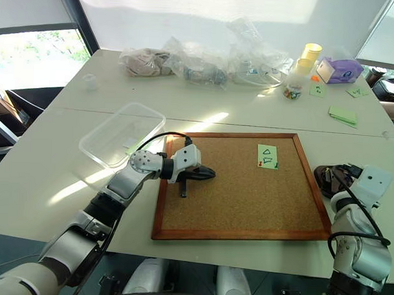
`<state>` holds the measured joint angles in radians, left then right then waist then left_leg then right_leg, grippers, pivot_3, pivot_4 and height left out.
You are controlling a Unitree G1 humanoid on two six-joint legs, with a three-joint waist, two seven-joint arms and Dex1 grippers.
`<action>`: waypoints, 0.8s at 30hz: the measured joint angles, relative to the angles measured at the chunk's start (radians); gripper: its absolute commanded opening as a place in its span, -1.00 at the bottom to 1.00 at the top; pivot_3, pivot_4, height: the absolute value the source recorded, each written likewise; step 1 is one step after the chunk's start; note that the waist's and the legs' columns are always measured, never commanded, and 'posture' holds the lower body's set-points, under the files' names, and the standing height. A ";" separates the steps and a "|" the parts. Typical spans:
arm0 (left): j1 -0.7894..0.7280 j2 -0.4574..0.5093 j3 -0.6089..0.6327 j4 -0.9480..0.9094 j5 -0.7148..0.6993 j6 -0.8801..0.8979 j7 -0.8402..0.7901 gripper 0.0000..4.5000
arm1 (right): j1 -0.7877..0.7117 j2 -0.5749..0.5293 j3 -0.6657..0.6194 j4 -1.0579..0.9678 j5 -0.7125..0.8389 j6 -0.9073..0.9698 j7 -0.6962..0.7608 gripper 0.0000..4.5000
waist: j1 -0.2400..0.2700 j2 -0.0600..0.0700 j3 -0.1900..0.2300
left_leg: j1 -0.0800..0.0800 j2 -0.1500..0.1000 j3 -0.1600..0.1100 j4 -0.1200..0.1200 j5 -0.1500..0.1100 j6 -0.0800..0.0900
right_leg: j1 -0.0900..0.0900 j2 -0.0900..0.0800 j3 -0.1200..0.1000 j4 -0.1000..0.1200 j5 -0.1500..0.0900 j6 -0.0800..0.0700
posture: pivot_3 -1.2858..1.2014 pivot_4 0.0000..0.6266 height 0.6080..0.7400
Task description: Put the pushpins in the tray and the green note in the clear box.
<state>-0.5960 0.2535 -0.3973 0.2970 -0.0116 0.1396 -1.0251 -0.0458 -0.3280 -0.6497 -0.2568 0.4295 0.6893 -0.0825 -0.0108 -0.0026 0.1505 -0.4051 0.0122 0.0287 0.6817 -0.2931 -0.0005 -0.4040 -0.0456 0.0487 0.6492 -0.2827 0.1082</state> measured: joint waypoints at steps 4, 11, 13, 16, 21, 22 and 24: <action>0.005 0.000 0.000 -0.006 0.000 0.003 0.004 -1.00 | 0.029 -0.002 0.000 -0.047 0.018 -0.023 0.039 0.99 | 0.000 0.000 0.000 | 0.000 0.000 0.000 0.000 0.000 0.000 | 0.000 0.000 0.000 0.000 0.000 0.000 | 0.03 -0.52 1.00; 0.006 0.003 0.001 -0.012 0.000 0.005 0.004 -1.00 | 0.083 -0.085 0.148 -0.144 0.005 -0.064 0.202 0.99 | -0.001 0.000 0.000 | 0.000 0.000 0.000 0.000 0.000 0.000 | 0.000 0.001 0.000 0.000 0.000 0.000 | 0.03 -0.52 1.00; 0.004 0.002 0.001 -0.008 0.000 0.001 0.003 -1.00 | 0.076 -0.086 0.187 -0.149 0.009 -0.059 0.233 0.99 | 0.000 0.000 0.000 | 0.000 0.000 0.000 0.000 0.000 0.000 | 0.000 0.001 0.000 -0.001 0.000 0.000 | 0.03 -0.52 1.00; 0.000 0.003 0.000 -0.003 0.000 -0.004 0.001 -1.00 | 0.058 -0.083 0.260 -0.147 0.005 -0.057 0.260 0.99 | 0.000 0.000 0.000 | 0.000 0.000 0.000 0.000 0.000 0.000 | 0.000 0.001 0.000 -0.001 0.000 0.000 | 0.03 -0.52 1.00; -0.002 0.002 -0.001 0.003 0.002 -0.015 0.000 -1.00 | 0.025 -0.066 0.338 -0.115 -0.018 -0.061 0.270 0.99 | 0.001 0.000 0.000 | 0.000 0.000 0.000 0.000 0.000 0.000 | 0.000 0.001 0.000 -0.001 0.000 0.000 | 0.03 -0.52 1.00; -0.002 0.002 -0.001 0.003 0.002 -0.015 0.000 -1.00 | 0.024 -0.060 0.352 -0.103 -0.024 -0.063 0.270 0.99 | 0.001 0.000 0.000 | 0.000 0.000 0.000 0.000 0.000 0.000 | 0.000 0.001 0.000 -0.001 0.000 0.000 | 0.03 -0.52 1.00; -0.002 0.003 -0.001 0.004 0.002 -0.016 0.000 -1.00 | 0.024 -0.046 0.366 -0.083 -0.034 -0.066 0.270 0.99 | 0.000 0.000 0.000 | 0.000 0.000 0.000 0.000 0.000 0.000 | 0.000 0.000 0.000 -0.001 0.000 0.000 | 0.03 -0.52 1.00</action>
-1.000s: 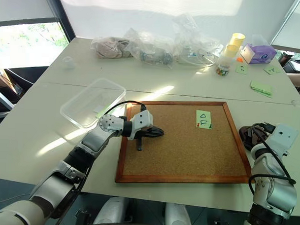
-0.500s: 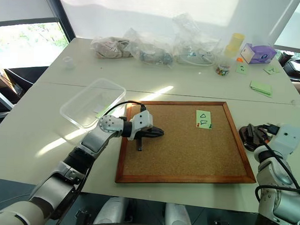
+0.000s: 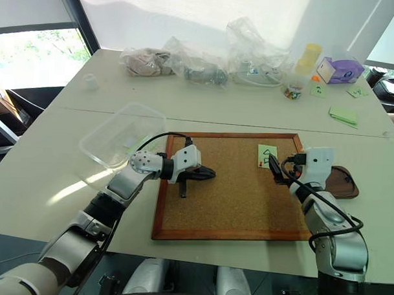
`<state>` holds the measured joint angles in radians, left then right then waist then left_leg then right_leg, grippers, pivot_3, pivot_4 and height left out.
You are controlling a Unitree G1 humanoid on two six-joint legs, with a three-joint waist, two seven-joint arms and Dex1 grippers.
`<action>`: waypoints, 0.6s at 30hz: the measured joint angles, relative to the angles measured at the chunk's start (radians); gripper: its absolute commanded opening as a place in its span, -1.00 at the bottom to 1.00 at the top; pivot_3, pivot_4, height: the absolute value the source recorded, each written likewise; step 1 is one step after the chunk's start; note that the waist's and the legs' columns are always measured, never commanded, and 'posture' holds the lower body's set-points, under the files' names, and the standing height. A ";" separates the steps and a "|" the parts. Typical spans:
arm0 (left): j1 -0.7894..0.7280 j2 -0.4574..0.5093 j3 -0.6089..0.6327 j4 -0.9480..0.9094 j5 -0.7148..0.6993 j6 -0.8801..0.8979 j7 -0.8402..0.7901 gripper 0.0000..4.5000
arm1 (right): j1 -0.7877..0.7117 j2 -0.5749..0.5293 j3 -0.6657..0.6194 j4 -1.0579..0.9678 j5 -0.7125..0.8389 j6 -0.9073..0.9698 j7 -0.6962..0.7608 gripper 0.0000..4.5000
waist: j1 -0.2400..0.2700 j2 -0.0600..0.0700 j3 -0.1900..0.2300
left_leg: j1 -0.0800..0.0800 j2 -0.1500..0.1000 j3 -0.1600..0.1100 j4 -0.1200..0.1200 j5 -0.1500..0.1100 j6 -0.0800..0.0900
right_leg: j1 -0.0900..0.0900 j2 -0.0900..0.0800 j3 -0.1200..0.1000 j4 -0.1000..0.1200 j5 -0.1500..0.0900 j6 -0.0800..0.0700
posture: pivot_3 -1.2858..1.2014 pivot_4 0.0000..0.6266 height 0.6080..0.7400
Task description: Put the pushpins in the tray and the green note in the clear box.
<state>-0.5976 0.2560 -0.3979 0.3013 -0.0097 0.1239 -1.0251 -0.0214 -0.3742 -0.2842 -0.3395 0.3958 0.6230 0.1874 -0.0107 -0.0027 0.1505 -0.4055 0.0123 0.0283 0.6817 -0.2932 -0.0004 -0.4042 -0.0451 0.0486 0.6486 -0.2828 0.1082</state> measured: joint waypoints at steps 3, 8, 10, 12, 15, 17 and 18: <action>0.000 0.000 0.000 0.000 0.000 0.001 0.000 -1.00 | -0.002 0.003 0.007 0.017 -0.009 -0.005 0.000 0.99 | 0.000 0.000 0.000 | 0.000 0.000 0.000 0.000 0.000 0.000 | 0.000 0.000 0.000 0.000 0.000 0.000 | 0.03 -0.52 1.00; 0.000 0.002 0.000 0.000 0.000 0.002 0.000 -1.00 | -0.002 0.011 0.007 0.021 -0.020 -0.012 -0.001 0.76 | -0.001 0.000 0.000 | 0.000 0.000 0.000 0.000 0.000 0.000 | 0.000 0.000 0.000 0.000 0.000 0.000 | 0.03 -0.52 1.00; 0.000 0.002 0.000 0.000 0.000 0.002 0.000 -1.00 | -0.002 0.017 0.007 0.021 -0.021 -0.014 -0.001 0.42 | 0.000 0.000 0.000 | 0.000 0.000 0.000 0.000 0.000 0.000 | 0.000 0.000 0.000 0.000 0.000 0.000 | 0.03 -0.52 1.00; 0.000 0.002 0.000 0.000 0.000 0.002 0.000 -1.00 | 0.001 0.026 0.009 0.021 -0.022 -0.017 -0.001 -0.03 | 0.000 0.000 0.000 | 0.000 0.000 0.000 0.000 0.000 0.000 | 0.000 0.000 0.000 0.000 0.000 0.000 | 0.03 -0.52 1.00; 0.000 0.002 0.000 0.000 0.000 0.002 0.000 -1.00 | 0.007 0.035 0.014 0.022 -0.024 -0.017 0.000 -0.73 | -0.001 0.000 0.000 | 0.000 0.000 0.000 0.000 0.000 0.000 | 0.000 0.000 0.000 0.000 0.000 0.000 | 0.03 -0.52 1.00; 0.000 0.002 0.000 0.000 0.000 0.001 0.000 -1.00 | 0.009 0.041 0.015 0.022 -0.023 -0.016 0.002 -0.98 | -0.001 0.000 0.000 | 0.000 0.000 0.000 0.000 0.000 0.000 | 0.000 0.000 0.000 0.000 0.000 0.000 | 0.03 -0.52 1.00; 0.000 0.002 0.000 0.000 0.001 0.001 0.000 -1.00 | 0.009 0.044 0.014 0.022 -0.019 -0.016 0.003 -0.98 | 0.000 0.000 0.000 | 0.000 0.000 0.000 0.000 0.000 0.000 | 0.000 0.000 0.000 0.000 0.000 0.000 | 0.03 -0.52 1.00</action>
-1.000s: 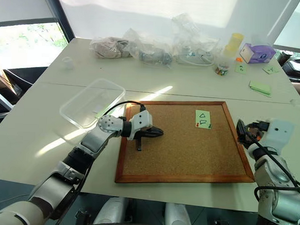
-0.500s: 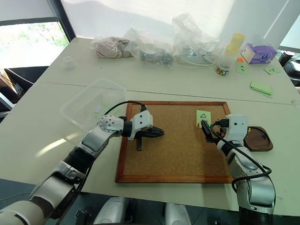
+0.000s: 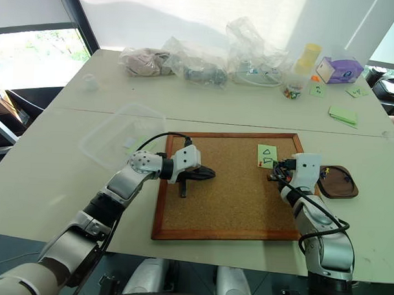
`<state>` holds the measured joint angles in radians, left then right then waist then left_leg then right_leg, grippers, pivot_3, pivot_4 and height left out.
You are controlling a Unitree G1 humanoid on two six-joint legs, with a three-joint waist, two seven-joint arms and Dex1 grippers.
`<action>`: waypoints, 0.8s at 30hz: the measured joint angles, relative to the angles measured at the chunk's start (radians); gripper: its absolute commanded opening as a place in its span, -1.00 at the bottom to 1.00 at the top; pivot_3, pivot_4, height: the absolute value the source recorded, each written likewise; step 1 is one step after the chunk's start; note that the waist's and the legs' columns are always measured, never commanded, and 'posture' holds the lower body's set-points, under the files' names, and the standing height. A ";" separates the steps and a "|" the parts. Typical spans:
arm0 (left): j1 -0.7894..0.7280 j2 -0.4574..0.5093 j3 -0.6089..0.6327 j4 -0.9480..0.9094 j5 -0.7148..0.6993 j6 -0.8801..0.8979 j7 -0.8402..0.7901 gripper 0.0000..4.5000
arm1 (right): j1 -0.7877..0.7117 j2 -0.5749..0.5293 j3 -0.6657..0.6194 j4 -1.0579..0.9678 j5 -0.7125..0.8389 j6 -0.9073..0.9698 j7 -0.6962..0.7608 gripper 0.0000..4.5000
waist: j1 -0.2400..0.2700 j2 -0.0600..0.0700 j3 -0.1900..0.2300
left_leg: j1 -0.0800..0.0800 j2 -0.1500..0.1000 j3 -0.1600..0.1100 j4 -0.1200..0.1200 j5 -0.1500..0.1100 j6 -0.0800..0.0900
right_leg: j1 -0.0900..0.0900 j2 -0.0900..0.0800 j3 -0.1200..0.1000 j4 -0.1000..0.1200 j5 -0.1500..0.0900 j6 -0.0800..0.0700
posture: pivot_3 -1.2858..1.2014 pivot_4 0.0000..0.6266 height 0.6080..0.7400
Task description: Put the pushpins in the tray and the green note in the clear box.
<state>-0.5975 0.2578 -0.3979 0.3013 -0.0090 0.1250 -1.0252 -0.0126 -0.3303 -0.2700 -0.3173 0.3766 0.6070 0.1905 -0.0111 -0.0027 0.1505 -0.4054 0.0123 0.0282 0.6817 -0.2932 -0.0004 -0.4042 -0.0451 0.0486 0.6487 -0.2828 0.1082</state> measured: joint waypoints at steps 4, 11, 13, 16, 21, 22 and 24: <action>0.000 0.000 0.000 0.001 0.000 -0.002 0.000 -1.00 | 0.000 0.013 -0.014 0.000 0.020 0.007 0.002 -0.98 | 0.000 0.000 0.000 | 0.000 0.000 0.000 0.000 0.000 0.000 | 0.000 0.000 0.000 0.000 0.000 0.000 | 0.03 -0.52 1.00; 0.000 0.001 0.000 0.001 0.000 -0.005 0.000 -1.00 | 0.001 0.024 -0.022 -0.001 0.021 0.000 0.001 -0.98 | 0.000 0.000 0.000 | 0.000 0.000 0.000 0.000 0.000 0.000 | 0.000 0.000 0.000 0.000 0.000 0.000 | 0.03 -0.52 1.00; 0.001 0.001 -0.001 0.000 0.000 -0.004 0.000 -1.00 | 0.009 0.030 -0.022 0.000 0.018 -0.020 -0.001 -0.98 | 0.000 0.000 0.000 | 0.000 0.000 0.000 0.000 0.000 0.000 | 0.000 0.000 0.000 0.000 0.000 0.000 | 0.03 -0.52 1.00; 0.001 0.010 -0.013 -0.008 0.005 -0.009 -0.001 -1.00 | 0.028 0.031 -0.020 0.007 -0.004 -0.070 0.004 -0.98 | -0.001 0.000 0.000 | 0.000 0.000 0.000 0.000 0.000 0.000 | 0.000 0.000 0.000 0.000 0.000 0.000 | 0.03 -0.52 1.00; -0.002 0.017 -0.022 -0.014 0.021 -0.025 -0.009 -1.00 | 0.047 0.045 -0.022 0.011 -0.004 -0.124 0.012 -0.98 | -0.001 0.000 0.000 | 0.000 0.000 0.000 0.000 0.000 0.000 | 0.000 0.000 0.000 0.000 0.000 0.000 | 0.03 -0.52 1.00; -0.006 0.017 -0.022 -0.009 0.022 -0.025 -0.012 -1.00 | 0.045 0.048 -0.024 0.011 -0.004 -0.144 0.012 -0.98 | -0.001 0.000 0.000 | 0.000 0.000 0.000 0.000 0.000 0.000 | 0.000 0.000 0.000 0.000 0.000 0.000 | 0.03 -0.52 1.00; -0.008 0.017 -0.022 -0.007 0.023 -0.026 -0.015 -1.00 | 0.042 0.050 -0.035 0.010 -0.004 -0.178 0.009 -0.98 | -0.001 0.000 0.000 | 0.000 0.000 0.000 0.000 0.000 0.000 | 0.000 0.000 0.000 0.000 0.000 0.000 | 0.03 -0.52 1.00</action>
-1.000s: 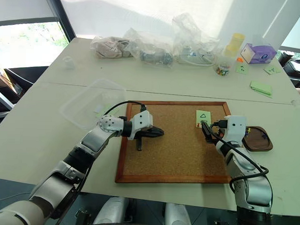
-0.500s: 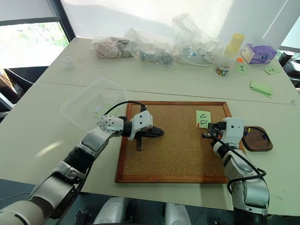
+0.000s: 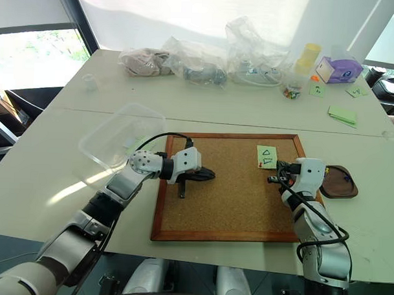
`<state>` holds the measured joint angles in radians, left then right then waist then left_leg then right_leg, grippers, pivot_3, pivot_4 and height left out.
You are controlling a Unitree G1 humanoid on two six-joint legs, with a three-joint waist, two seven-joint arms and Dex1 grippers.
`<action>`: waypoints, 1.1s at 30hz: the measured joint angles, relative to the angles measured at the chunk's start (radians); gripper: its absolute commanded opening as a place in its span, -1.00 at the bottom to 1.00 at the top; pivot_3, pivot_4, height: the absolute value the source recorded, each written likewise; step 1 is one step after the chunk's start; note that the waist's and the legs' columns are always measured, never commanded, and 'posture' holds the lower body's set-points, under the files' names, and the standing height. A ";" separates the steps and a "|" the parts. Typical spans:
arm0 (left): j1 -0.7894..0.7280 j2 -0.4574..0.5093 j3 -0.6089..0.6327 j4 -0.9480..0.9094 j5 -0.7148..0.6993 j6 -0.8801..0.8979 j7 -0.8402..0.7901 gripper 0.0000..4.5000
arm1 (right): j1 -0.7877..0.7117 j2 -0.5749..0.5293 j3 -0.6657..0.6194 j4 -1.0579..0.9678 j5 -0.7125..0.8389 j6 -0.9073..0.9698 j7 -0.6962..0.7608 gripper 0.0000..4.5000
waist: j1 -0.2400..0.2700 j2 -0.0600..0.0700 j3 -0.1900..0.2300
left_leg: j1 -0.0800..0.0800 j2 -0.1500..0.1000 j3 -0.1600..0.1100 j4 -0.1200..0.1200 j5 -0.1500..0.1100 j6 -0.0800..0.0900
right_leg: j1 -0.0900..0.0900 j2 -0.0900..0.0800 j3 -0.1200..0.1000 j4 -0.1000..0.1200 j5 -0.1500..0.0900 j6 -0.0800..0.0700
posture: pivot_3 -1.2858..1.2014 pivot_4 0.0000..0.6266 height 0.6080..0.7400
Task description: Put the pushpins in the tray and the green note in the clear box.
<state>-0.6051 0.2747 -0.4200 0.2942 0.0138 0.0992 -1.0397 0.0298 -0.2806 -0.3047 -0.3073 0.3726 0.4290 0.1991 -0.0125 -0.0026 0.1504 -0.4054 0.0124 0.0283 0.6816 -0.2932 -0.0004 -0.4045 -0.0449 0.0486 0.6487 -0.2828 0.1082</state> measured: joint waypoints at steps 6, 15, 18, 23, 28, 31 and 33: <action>-0.006 0.002 0.001 0.008 0.000 0.000 -0.006 -1.00 | -0.003 0.005 -0.019 0.000 0.000 -0.052 -0.007 -0.98 | 0.000 0.000 0.000 | 0.001 0.000 0.000 0.000 0.000 0.000 | 0.000 0.000 0.000 0.000 0.000 0.000 | 0.03 -0.52 1.00; -0.008 0.000 0.001 0.011 0.000 -0.001 -0.008 -1.00 | -0.030 0.023 -0.141 0.000 0.014 -0.079 -0.105 -0.98 | 0.000 0.000 0.000 | 0.001 0.000 0.000 0.000 0.000 0.000 | 0.001 0.000 0.000 0.000 0.000 0.000 | 0.03 -0.52 1.00; -0.008 0.001 0.001 0.011 0.000 -0.001 -0.008 -1.00 | -0.031 -0.005 -0.196 0.010 0.006 -0.062 -0.150 -0.98 | 0.000 0.000 0.000 | 0.001 0.000 0.000 0.000 0.000 0.000 | 0.001 0.000 0.000 0.000 0.000 0.000 | 0.03 -0.52 1.00; -0.008 0.001 0.001 0.011 0.000 0.000 -0.008 -1.00 | -0.030 -0.042 -0.248 0.069 -0.013 -0.019 -0.198 -0.98 | 0.000 0.001 0.000 | 0.001 0.000 0.000 0.000 0.000 0.000 | 0.001 0.000 0.000 0.000 0.000 0.000 | 0.03 -0.52 1.00; -0.008 0.000 0.001 0.011 0.000 0.000 -0.008 -1.00 | -0.033 -0.055 -0.255 0.108 -0.006 0.035 -0.201 -0.98 | 0.000 0.001 -0.001 | 0.001 0.000 0.000 0.000 0.000 0.000 | 0.001 0.000 0.000 0.000 0.000 0.000 | 0.03 -0.52 1.00; -0.008 -0.001 0.001 0.011 0.000 0.000 -0.007 -1.00 | -0.036 -0.055 -0.255 0.126 -0.003 0.052 -0.199 -0.98 | -0.001 0.001 -0.001 | 0.001 0.000 0.000 0.000 0.000 0.000 | 0.001 0.000 0.000 0.000 0.000 0.000 | 0.03 -0.52 1.00; -0.007 -0.001 0.001 0.011 0.000 0.000 -0.006 -1.00 | -0.038 -0.055 -0.257 0.140 -0.003 0.058 -0.199 -0.98 | -0.001 0.001 -0.001 | 0.001 0.000 0.000 0.000 0.000 0.000 | 0.001 0.000 0.000 0.000 0.000 0.000 | 0.03 -0.52 1.00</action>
<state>-0.6123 0.2739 -0.4187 0.3050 0.0140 0.0992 -1.0454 -0.0080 -0.3352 -0.5619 -0.1668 0.3701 0.4871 -0.0003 -0.0132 -0.0016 0.1499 -0.4045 0.0126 0.0286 0.6816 -0.2932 -0.0004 -0.4036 -0.0449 0.0490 0.6489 -0.2828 0.1081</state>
